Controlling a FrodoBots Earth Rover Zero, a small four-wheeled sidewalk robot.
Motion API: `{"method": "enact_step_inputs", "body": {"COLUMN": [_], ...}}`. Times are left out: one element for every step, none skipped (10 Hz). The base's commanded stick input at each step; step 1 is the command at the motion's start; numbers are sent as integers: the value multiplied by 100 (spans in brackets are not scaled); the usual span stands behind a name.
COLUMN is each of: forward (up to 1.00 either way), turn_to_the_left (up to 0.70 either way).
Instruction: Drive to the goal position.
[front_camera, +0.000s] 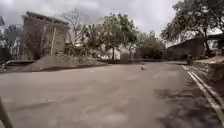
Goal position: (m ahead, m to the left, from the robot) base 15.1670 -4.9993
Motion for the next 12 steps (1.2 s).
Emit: {"method": "enact_step_inputs", "body": {"forward": [70, 70, 70, 70, 70, 70, 70, 70, 70, 70, 70, 70], "turn_to_the_left": [-27, -27, -27, -27, -20, -9, 0, 0, 0, 0, 0, 0]}}
